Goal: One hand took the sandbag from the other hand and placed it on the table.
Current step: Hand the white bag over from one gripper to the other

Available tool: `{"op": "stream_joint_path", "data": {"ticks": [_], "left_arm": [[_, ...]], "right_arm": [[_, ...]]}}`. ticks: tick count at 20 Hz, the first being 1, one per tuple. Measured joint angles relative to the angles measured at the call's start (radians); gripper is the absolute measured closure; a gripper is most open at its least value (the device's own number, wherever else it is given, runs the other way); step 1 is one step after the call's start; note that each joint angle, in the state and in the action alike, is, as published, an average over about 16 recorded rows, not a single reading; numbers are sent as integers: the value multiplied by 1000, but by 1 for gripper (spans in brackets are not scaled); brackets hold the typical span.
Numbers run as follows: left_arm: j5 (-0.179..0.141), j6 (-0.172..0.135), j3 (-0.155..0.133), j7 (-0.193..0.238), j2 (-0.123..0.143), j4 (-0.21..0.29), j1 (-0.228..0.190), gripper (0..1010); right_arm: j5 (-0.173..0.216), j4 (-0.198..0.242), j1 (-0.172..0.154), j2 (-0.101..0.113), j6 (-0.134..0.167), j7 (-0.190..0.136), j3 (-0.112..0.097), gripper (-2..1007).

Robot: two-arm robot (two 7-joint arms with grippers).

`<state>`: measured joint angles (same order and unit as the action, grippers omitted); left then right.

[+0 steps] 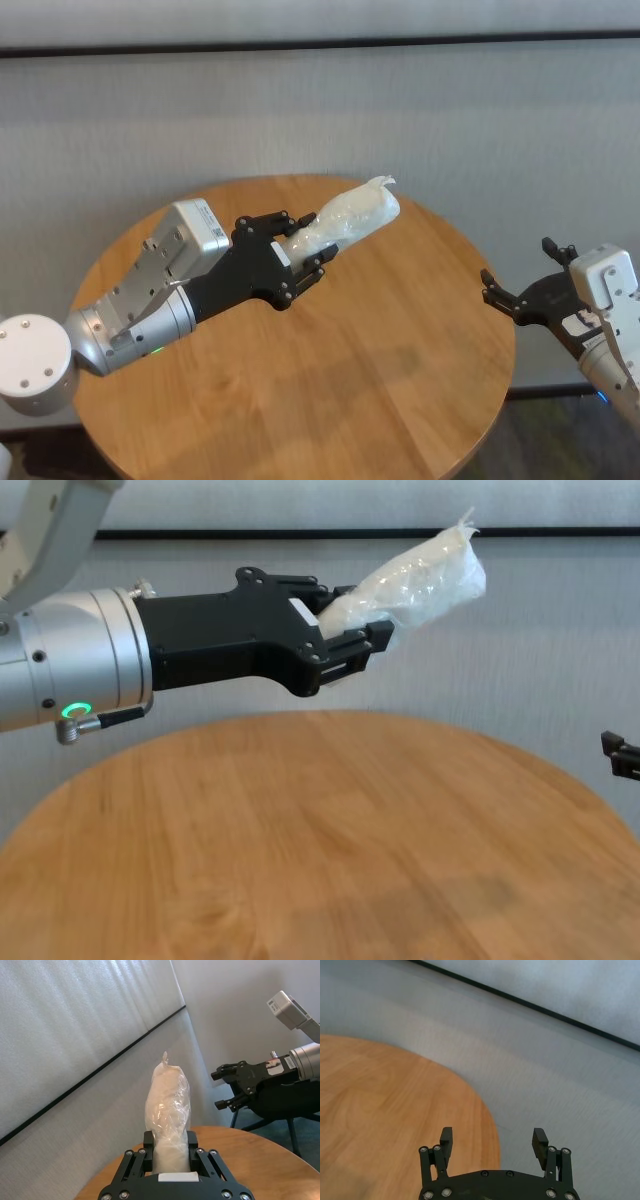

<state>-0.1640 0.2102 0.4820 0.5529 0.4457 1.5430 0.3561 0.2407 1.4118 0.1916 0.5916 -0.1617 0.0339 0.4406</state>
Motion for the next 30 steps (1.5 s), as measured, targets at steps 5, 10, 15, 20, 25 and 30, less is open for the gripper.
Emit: {"op": "stream_joint_path", "data": {"ticks": [5,10,15,20,25,30], "left_arm": [[0,0,0,0,0,0,0,598],[0,0,0,0,0,0,0,598],[0,0,0,0,0,0,0,599],[0,0,0,0,0,0,0,599],[0,0,0,0,0,0,0,599],[0,0,0,0,0,0,0,599]], "right_arm": [[-8,-1,-7,-17,-52,1,-14,3],[1,-3,-10,-39,-106,-16,-32,3],[35,-6,-6,-57,-143,-58,-51,3],[93,-10,4,-72,-160,-123,-68,3],[169,-15,15,-89,-167,-204,-83,3],[267,-18,23,-110,-157,-302,-96,3]]}}
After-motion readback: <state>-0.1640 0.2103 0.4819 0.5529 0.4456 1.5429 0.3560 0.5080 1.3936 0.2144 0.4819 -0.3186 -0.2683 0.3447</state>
